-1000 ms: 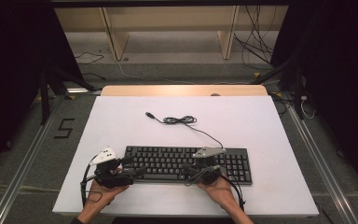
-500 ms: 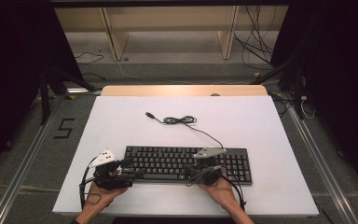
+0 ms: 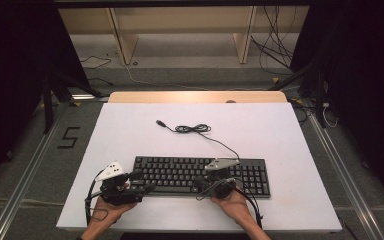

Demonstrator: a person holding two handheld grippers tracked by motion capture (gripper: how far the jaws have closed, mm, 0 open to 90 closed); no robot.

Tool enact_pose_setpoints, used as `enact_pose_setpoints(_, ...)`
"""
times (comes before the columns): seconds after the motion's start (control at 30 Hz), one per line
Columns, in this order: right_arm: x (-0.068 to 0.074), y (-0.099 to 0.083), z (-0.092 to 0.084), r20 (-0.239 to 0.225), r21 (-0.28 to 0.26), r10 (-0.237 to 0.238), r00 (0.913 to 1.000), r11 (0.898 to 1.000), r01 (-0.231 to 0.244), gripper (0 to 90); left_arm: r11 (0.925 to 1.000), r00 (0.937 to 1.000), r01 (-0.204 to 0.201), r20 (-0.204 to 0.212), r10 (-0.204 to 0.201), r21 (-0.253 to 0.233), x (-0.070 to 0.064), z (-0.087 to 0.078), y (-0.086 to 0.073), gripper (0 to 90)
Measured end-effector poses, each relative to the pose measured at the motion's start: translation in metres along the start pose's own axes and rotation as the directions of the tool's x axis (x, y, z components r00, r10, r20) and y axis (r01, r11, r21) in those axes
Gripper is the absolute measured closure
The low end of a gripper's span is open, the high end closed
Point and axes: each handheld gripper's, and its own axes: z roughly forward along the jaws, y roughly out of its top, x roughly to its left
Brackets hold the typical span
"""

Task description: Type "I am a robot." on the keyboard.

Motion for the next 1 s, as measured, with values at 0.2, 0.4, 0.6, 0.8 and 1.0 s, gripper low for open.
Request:
enact_pose_setpoints(0.2, 0.001, -0.001, 0.004, 0.009, 0.018, -0.007, 0.9999, 1.000, 0.007, 90.0, 1.0000, 1.0000, -0.002, -0.001, 0.002, 0.001, 0.000, 0.000, 0.000, 24.1)
enact_pose_setpoints(0.4, 0.002, -0.002, 0.005, 0.018, 0.020, -0.008, 0.9998, 1.000, 0.008, 90.0, 1.0000, 1.0000, -0.001, -0.001, 0.001, 0.000, 0.000, 0.000, 0.000, 24.0)
enact_pose_setpoints(0.6, 0.002, -0.001, 0.003, 0.013, 0.010, 0.009, 0.9999, 1.000, -0.009, 90.0, 1.0000, 1.0000, -0.002, -0.002, 0.002, 0.002, 0.000, 0.001, 0.000, 23.9)
enact_pose_setpoints(0.8, -0.003, 0.000, -0.008, -0.005, -0.036, 0.026, 0.9997, 0.999, -0.026, 81.2, 1.0000, 1.0000, -0.002, -0.001, 0.002, 0.003, 0.001, 0.001, 0.000, 23.9)
enact_pose_setpoints(1.0, -0.010, 0.001, -0.024, -0.021, -0.082, 0.050, 0.9985, 0.995, -0.051, 72.1, 1.0000, 1.0000, 0.000, 0.002, 0.000, 0.001, 0.001, 0.001, 0.000, 23.8)
